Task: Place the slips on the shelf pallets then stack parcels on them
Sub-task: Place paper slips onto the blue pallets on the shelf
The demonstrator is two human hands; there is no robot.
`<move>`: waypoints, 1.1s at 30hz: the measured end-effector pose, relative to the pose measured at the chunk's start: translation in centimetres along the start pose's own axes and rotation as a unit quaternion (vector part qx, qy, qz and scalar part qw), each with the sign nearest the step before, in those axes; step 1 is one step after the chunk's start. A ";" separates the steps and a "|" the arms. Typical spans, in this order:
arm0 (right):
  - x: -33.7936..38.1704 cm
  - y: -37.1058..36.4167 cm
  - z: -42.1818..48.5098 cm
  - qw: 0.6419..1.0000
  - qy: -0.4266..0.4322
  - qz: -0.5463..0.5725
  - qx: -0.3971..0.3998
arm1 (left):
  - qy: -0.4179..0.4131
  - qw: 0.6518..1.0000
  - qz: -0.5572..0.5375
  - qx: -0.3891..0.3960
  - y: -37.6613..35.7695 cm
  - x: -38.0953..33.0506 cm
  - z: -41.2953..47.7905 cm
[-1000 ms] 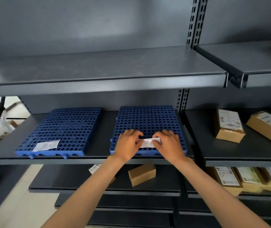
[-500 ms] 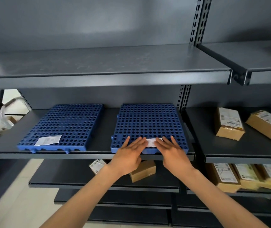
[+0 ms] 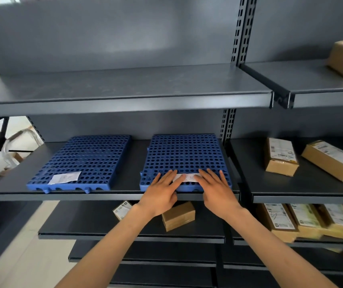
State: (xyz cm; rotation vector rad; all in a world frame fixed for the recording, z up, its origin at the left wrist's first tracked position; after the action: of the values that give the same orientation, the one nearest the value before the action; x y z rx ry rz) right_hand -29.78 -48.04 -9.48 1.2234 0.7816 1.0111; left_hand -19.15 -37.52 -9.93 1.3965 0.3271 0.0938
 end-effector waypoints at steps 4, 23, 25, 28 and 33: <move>0.3 1.0 0.0 1.000 0.018 0.017 -0.006 | 0.001 1.000 -0.018 -0.016 1.4 0.0 0.1; 8.8 4.3 -3.9 0.981 -0.064 0.050 -0.175 | -0.030 0.969 -0.147 -0.194 5.7 4.4 -10.3; 7.2 5.1 -2.9 0.973 -0.115 0.056 -0.194 | -0.027 0.968 -0.165 -0.189 6.5 4.5 -9.5; 5.3 4.9 -0.8 0.977 -0.162 0.020 -0.139 | -0.023 0.976 -0.159 -0.145 6.8 4.1 -7.3; 4.9 4.3 1.2 0.985 -0.147 -0.048 -0.071 | -0.050 0.988 -0.134 -0.058 6.3 2.5 -2.7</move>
State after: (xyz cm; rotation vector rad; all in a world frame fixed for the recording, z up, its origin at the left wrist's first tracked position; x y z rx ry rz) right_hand -27.66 -43.80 -4.82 1.1678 0.5233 0.7724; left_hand -16.69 -33.17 -4.57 1.2266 0.4171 -0.1750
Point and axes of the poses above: each hand's wrist, its own z-axis towards the middle knuckle, its own y-axis out of the back of the hand, x = y × z, the point moved 9 cm from there along z, towards the middle knuckle, and after that the axes turned 5 degrees about -z, right-handed, at the moved point
